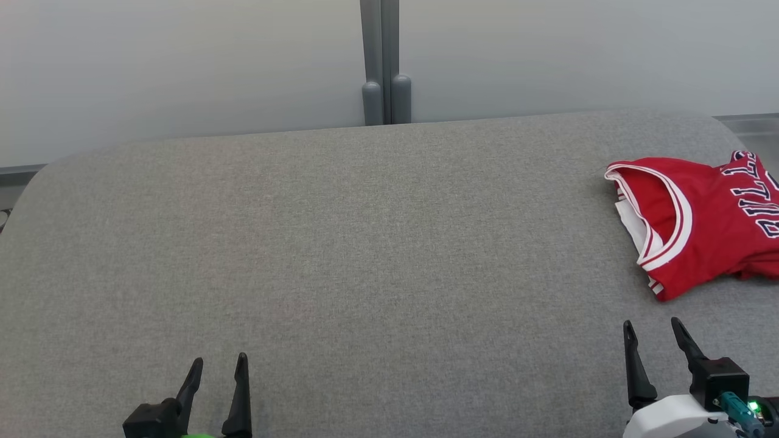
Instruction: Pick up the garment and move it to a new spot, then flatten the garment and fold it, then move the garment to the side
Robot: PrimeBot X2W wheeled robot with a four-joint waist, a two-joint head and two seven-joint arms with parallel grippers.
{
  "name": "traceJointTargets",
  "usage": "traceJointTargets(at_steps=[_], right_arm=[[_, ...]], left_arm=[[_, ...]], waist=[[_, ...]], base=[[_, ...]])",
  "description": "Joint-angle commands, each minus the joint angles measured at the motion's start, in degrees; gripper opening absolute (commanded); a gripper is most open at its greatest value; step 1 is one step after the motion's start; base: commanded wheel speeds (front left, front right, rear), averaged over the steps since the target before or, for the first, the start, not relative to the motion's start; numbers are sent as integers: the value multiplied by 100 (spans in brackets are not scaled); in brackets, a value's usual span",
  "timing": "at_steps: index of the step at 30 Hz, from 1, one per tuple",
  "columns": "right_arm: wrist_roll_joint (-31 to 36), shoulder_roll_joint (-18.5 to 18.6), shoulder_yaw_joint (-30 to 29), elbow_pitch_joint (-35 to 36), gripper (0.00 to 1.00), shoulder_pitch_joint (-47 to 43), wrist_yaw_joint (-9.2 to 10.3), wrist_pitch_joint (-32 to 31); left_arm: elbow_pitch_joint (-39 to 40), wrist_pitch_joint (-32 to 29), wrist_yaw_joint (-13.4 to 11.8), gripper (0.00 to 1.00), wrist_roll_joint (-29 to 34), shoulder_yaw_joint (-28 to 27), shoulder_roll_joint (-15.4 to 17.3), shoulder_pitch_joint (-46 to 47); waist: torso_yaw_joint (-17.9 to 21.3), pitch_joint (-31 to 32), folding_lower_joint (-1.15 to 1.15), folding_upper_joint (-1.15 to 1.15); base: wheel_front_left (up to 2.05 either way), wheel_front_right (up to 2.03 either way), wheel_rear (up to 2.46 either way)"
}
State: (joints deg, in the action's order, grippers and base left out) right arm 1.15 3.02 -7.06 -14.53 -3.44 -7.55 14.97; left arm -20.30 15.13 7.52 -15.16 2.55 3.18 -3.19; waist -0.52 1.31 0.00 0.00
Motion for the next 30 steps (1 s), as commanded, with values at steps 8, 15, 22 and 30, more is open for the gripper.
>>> traceJointTargets(at_steps=[8, 15, 22, 30], right_arm=[[-24, -65, 15, -236, 0, -35, 0, -14], [-911, -58, -46, -259, 0, 117, 1, -278], [-1756, -52, -12, -194, 0, 181, 1, -438], [-2632, -45, 3, -150, 0, 266, 2, -626]], left_arm=[[-222, -5, 2, 0, -13, 6, -37, -45], [-142, -213, 2, 0, -762, -81, -36, 63], [-66, -404, 1, 0, -1450, -160, -34, 164], [12, -603, 0, 0, -2170, -241, -33, 269]], waist=[[-1, -9, 0, 0], [2, -16, 0, 0], [5, -24, 0, 0], [8, -33, 0, 0]], base=[[0, 0, 0], [0, 0, 0], [0, 0, 0], [0, 0, 0]])
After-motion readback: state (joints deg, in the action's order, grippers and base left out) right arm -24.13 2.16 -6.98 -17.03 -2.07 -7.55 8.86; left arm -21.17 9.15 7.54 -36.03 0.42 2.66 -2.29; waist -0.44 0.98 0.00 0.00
